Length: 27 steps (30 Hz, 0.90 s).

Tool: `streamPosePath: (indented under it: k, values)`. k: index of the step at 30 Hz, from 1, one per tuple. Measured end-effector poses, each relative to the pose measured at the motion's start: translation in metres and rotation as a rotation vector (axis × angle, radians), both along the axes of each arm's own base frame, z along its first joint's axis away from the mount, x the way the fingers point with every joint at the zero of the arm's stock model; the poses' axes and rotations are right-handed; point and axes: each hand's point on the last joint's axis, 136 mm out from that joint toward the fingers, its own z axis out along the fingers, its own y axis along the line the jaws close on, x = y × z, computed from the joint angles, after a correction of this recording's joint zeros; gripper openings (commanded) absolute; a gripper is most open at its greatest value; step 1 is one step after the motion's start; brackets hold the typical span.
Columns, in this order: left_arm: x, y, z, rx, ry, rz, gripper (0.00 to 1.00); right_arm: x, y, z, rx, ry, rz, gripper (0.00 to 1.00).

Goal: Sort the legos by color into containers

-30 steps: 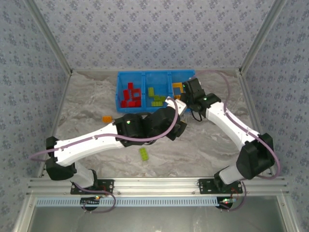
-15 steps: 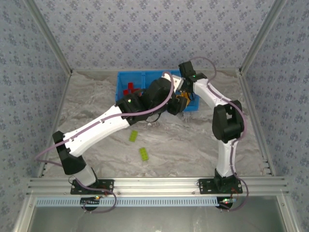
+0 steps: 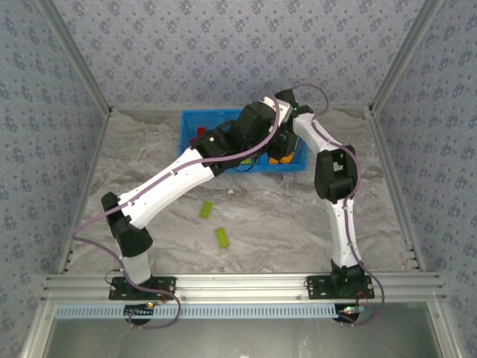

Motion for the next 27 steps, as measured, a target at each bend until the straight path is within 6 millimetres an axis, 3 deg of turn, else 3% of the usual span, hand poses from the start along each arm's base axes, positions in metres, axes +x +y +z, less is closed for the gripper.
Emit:
streamPosePath:
  k: [6, 12, 16, 19, 22, 27]
  values:
    - [0.006, 0.003, -0.003, 0.003, 0.0, 0.017, 0.54, -0.003, -0.001, -0.008, -0.007, 0.029, -0.008, 0.45]
    - [0.027, 0.026, -0.038, 0.001, 0.087, 0.089, 0.54, -0.004, -0.001, -0.005, -0.004, 0.031, -0.01, 0.46]
    - [0.031, 0.042, -0.043, -0.009, 0.116, 0.134, 0.54, -0.004, 0.001, 0.013, 0.014, 0.004, -0.003, 0.46]
    - [0.026, 0.067, -0.037, -0.045, 0.135, 0.181, 0.54, -0.011, 0.004, 0.049, 0.036, -0.051, 0.016, 0.51]
    - [0.027, 0.113, -0.026, -0.094, 0.144, 0.269, 0.54, -0.028, 0.01, 0.1, 0.071, -0.147, 0.047, 0.52]
    - [0.034, 0.192, -0.021, -0.16, 0.157, 0.446, 0.54, -0.088, 0.033, 0.196, 0.173, -0.357, 0.162, 0.53]
